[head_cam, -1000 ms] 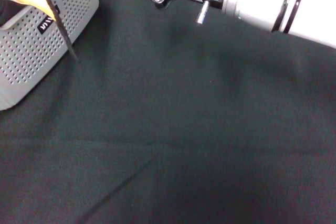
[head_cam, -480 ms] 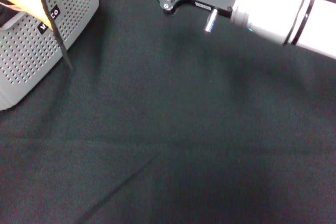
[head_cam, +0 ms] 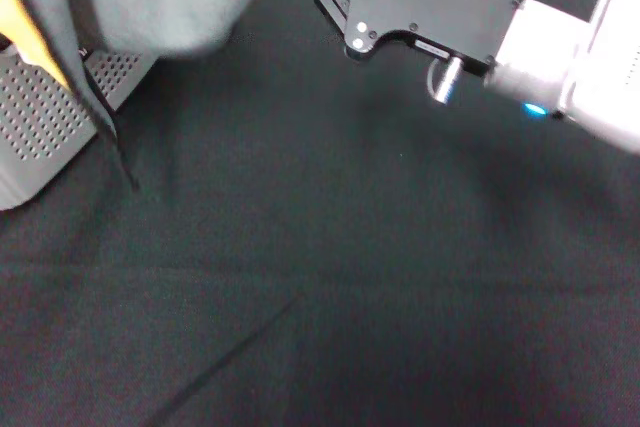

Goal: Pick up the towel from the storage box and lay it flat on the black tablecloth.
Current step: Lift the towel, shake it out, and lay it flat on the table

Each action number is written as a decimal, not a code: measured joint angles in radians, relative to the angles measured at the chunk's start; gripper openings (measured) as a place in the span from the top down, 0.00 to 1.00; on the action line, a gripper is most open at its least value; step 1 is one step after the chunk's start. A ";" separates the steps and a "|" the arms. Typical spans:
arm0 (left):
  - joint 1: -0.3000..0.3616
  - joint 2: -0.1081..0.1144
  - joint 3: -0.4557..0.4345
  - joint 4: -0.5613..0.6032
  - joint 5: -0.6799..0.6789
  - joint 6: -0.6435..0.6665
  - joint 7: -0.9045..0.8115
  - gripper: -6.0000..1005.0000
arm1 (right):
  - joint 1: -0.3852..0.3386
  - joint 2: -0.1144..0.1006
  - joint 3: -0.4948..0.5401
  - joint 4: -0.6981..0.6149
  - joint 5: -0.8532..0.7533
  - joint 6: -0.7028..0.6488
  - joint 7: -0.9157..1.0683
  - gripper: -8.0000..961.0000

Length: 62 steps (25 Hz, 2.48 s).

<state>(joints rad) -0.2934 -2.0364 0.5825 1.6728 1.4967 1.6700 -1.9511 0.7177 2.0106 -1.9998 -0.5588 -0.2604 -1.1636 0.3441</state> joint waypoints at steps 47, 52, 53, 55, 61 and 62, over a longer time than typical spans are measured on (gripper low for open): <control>0.003 0.330 0.445 -0.432 -0.179 0.370 0.119 0.96 | -0.553 -0.025 0.859 -0.439 -0.874 -0.941 1.044 0.98; 0.003 0.351 0.450 -0.437 -0.169 0.371 0.107 0.96 | -0.548 -0.022 0.850 -0.438 -0.898 -0.946 1.061 0.98; 0.004 0.357 0.452 -0.437 -0.170 0.371 0.104 0.96 | -0.548 -0.022 0.850 -0.438 -0.898 -0.949 1.065 0.98; 0.003 0.368 0.457 -0.438 -0.171 0.372 0.096 0.96 | -0.548 -0.022 0.853 -0.437 -0.898 -0.953 1.077 0.98; -0.027 0.352 0.417 -0.472 -0.056 0.367 0.099 0.96 | -0.536 -0.024 0.890 -0.403 -0.956 -0.863 1.078 0.98; -0.044 0.339 0.395 -0.489 -0.016 0.366 0.106 0.96 | -0.524 -0.024 0.908 -0.389 -0.976 -0.845 1.074 0.98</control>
<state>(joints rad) -0.3376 -1.6977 0.9773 1.1841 1.4806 2.0365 -1.8451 0.1941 1.9870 -1.0914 -0.9475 -1.2367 -2.0087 1.4178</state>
